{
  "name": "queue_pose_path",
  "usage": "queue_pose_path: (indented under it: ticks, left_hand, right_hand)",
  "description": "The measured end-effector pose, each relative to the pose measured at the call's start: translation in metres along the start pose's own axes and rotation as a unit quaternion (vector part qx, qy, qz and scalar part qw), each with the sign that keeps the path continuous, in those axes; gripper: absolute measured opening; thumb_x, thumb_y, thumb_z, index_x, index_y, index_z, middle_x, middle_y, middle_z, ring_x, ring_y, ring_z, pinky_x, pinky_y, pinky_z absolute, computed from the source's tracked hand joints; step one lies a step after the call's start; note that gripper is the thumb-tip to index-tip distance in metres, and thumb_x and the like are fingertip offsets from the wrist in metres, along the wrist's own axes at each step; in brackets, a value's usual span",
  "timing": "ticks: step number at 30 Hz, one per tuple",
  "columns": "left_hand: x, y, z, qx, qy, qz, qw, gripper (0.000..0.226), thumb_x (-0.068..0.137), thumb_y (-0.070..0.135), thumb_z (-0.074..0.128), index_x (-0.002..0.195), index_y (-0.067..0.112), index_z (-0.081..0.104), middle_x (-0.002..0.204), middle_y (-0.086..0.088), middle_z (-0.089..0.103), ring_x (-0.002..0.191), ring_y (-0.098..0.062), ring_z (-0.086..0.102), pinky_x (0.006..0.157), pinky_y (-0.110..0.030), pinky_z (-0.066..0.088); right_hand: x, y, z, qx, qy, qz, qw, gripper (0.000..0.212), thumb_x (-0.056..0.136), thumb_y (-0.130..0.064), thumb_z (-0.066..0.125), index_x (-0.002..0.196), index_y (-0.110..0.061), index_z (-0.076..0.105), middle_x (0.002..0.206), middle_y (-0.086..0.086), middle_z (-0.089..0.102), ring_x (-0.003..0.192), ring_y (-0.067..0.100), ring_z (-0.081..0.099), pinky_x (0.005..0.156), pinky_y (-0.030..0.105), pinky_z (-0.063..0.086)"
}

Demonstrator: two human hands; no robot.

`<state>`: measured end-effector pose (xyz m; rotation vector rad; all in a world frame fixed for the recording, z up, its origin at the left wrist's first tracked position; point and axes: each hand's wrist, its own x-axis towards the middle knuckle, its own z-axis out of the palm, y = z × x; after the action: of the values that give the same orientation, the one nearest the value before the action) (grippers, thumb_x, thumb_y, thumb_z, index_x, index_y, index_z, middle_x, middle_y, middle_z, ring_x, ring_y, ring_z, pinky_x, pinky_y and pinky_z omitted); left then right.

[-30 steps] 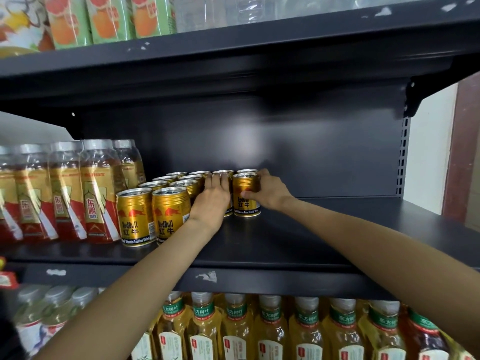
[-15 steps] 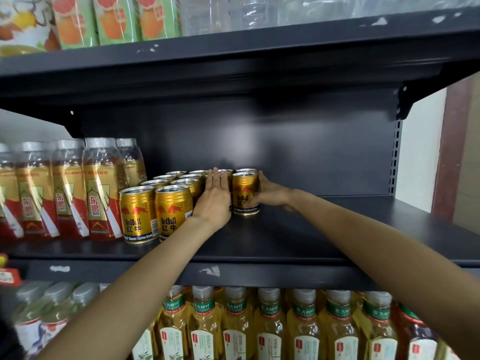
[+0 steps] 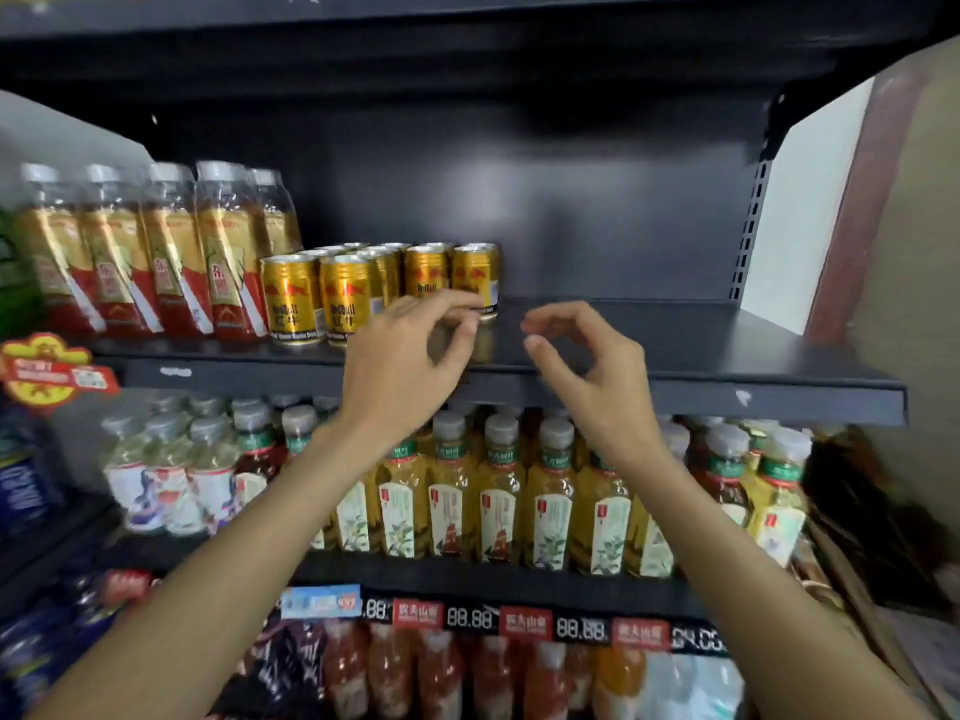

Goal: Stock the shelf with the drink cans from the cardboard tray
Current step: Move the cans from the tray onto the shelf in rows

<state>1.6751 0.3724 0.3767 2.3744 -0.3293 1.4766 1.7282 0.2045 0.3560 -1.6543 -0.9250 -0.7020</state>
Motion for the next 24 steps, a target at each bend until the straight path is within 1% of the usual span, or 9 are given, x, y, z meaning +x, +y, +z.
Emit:
queue_pose_path:
  ticks: [2,5,8,11,13,15,18,20,24]
  left_hand:
    - [-0.036,0.020,-0.007,-0.116,0.004,-0.016,0.993,0.022,0.092,0.026,0.051,0.108,0.019,0.066,0.086,0.012,0.069,0.081,-0.009,0.065,0.070,-0.024,0.051]
    - [-0.100,0.041,-0.006,-0.146,0.002,-0.025,0.989,0.022,0.092,0.023,0.049,0.104,0.015,0.066,0.081,0.010,0.066,0.079,-0.010,0.064,0.073,-0.022,0.049]
    - [-0.170,0.050,-0.001,-0.145,-0.054,-0.068,0.986,0.023,0.091,0.022,0.050,0.102,0.012,0.067,0.087,0.010,0.063,0.083,-0.009,0.062,0.077,-0.019,0.046]
    - [-0.240,0.044,0.002,-0.099,-0.148,-0.133,0.975,0.022,0.090,0.021,0.052,0.103,0.012,0.066,0.091,0.012,0.062,0.086,0.001,0.056,0.080,-0.005,0.040]
    - [-0.285,0.034,0.002,-0.078,-0.238,-0.208,0.946,0.022,0.088,0.020,0.057,0.108,0.016,0.064,0.095,0.008,0.066,0.087,0.003,0.057,0.082,-0.013,0.048]
    - [-0.322,0.027,-0.002,-0.047,-0.324,-0.279,0.903,0.029,0.088,0.022,0.060,0.117,0.020,0.059,0.108,0.005,0.066,0.098,-0.004,0.060,0.089,-0.020,0.049]
    - [-0.363,0.019,-0.006,0.048,-0.414,-0.295,0.860,0.040,0.087,0.031,0.061,0.125,0.022,0.055,0.124,0.009,0.056,0.117,-0.011,0.050,0.090,-0.017,0.034]
    - [-0.384,0.014,-0.006,0.082,-0.440,-0.308,0.840,0.048,0.084,0.036,0.063,0.128,0.023,0.052,0.126,0.007,0.053,0.121,-0.015,0.046,0.088,-0.021,0.033]
    - [-0.416,0.001,0.008,-0.039,-0.494,-0.379,0.782,0.066,0.078,0.021,0.070,0.136,0.026,0.039,0.141,0.002,0.036,0.133,-0.017,0.032,0.097,-0.024,0.031]
  right_hand:
    - [-0.047,-0.011,-0.004,-0.005,0.034,-0.016,0.999,0.015,0.090,-0.020,0.059,0.104,-0.015,0.061,0.096,-0.008,0.068,0.093,0.000,0.063,0.083,0.017,0.049]
    - [-0.114,-0.014,-0.005,-0.043,0.022,-0.032,0.998,0.018,0.091,-0.021,0.055,0.104,-0.011,0.062,0.094,-0.006,0.067,0.089,0.007,0.064,0.077,0.024,0.053]
    - [-0.181,-0.003,-0.002,-0.094,-0.061,-0.004,0.994,0.022,0.092,-0.026,0.053,0.106,-0.012,0.062,0.096,-0.003,0.067,0.087,0.011,0.064,0.072,0.023,0.051]
    - [-0.244,0.013,0.005,-0.102,-0.190,0.092,0.972,0.029,0.088,-0.038,0.051,0.111,-0.022,0.059,0.100,-0.003,0.067,0.087,0.015,0.065,0.070,0.030,0.052]
    - [-0.280,0.024,0.010,-0.094,-0.266,0.159,0.946,0.034,0.084,-0.042,0.051,0.114,-0.025,0.056,0.104,-0.002,0.065,0.087,0.018,0.064,0.069,0.037,0.054]
    - [-0.310,0.034,0.015,-0.123,-0.335,0.192,0.914,0.039,0.085,-0.036,0.058,0.122,-0.023,0.054,0.111,0.002,0.063,0.096,0.022,0.062,0.072,0.036,0.052]
    - [-0.350,0.046,0.024,-0.138,-0.430,0.210,0.867,0.045,0.088,-0.030,0.059,0.132,-0.023,0.048,0.126,0.001,0.055,0.117,0.021,0.052,0.078,0.033,0.048]
    - [-0.371,0.053,0.031,-0.130,-0.469,0.240,0.840,0.052,0.088,-0.029,0.058,0.137,-0.024,0.041,0.133,0.001,0.050,0.124,0.021,0.046,0.085,0.034,0.047]
    - [-0.391,0.074,0.053,-0.150,-0.510,0.262,0.806,0.068,0.081,-0.016,0.059,0.141,-0.028,0.031,0.136,0.002,0.042,0.128,0.027,0.039,0.086,0.041,0.049]
